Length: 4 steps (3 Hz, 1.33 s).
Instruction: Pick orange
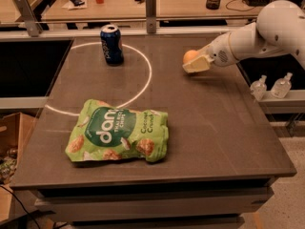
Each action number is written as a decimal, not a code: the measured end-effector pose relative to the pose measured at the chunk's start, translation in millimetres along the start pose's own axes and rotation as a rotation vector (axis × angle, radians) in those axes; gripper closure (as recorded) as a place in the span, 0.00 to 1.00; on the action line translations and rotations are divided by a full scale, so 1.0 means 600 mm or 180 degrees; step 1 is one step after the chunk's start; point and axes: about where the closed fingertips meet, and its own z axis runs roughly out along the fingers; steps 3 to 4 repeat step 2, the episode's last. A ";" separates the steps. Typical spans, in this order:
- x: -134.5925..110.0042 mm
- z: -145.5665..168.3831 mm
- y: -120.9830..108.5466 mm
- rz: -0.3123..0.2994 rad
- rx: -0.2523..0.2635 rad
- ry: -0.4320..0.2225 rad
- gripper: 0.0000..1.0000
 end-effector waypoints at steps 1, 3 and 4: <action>-0.047 -0.032 0.003 0.0068 -0.0166 -0.0419 1.00; -0.065 -0.037 0.006 0.0087 -0.0195 -0.0514 1.00; -0.065 -0.037 0.006 0.0087 -0.0195 -0.0514 1.00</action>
Offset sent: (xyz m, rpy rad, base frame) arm -0.0017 0.0028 0.0246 0.1030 -0.0237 0.0276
